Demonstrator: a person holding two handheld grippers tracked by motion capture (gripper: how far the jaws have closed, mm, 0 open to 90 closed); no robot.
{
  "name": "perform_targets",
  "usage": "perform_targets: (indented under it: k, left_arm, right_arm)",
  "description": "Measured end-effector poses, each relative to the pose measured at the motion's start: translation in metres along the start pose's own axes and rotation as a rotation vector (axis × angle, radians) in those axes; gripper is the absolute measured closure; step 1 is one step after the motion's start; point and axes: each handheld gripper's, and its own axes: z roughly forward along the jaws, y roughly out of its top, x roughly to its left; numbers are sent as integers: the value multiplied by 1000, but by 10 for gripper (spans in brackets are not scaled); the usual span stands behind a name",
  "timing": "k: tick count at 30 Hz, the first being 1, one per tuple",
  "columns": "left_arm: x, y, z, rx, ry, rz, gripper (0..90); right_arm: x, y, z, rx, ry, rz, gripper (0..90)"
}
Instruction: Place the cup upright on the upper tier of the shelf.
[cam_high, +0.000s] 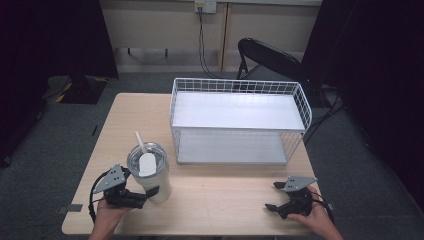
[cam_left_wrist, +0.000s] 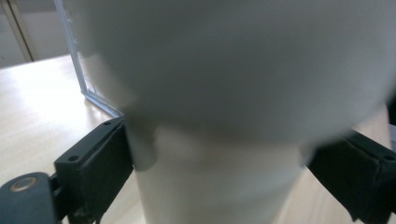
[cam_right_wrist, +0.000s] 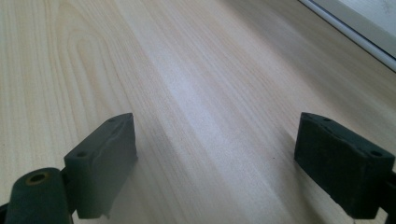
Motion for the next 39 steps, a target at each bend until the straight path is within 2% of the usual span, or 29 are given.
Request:
perform_targets:
  k: [1, 2, 5, 7, 10, 15, 22, 26, 27, 28, 29, 33, 39]
  left_arm:
    - [-1, 0, 5, -24, 7, -4, 70]
    - [-1, 0, 5, -24, 7, -4, 67]
    - [-2, 0, 13, -67, 9, 11, 62]
    - [-1, 0, 15, -89, 2, 0, 70]
    - [-1, -1, 16, -107, 6, 12, 75]
    - [-2, -2, 15, -121, 18, 5, 83]
    - [-8, 4, 16, -120, 15, 13, 84]
    - [-11, 11, 16, -141, 7, -4, 84]
    - [-13, 18, 17, -137, 2, -17, 84]
    - [-13, 18, 17, -137, 2, -17, 84]
    - [-14, 25, 19, -128, 3, -11, 84]
    - [-17, 34, 22, -109, -1, 7, 84]
    - [-18, 51, 29, -86, -20, -23, 84]
  right_arm:
    - [0, 0, 0, 0, 0, 0, 123]
    - [0, 0, 0, 0, 0, 0, 123]
    - [0, 0, 0, 0, -1, 0, 123]
    - [0, 0, 0, 0, 0, 0, 123]
    - [0, 0, 0, 0, 0, 0, 123]
    - [0, 0, 0, 0, 0, 0, 123]
    - [0, 0, 0, 0, -1, -1, 123]
    - [0, 0, 0, 0, -1, -1, 123]
    - [0, 0, 0, 0, -1, 0, 123]
    - [0, 0, 0, 0, -1, 0, 123]
    - [0, 0, 0, 0, 0, 0, 123]
    - [0, 0, 0, 0, -1, -1, 123]
    - [0, 0, 0, 0, -1, -1, 123]
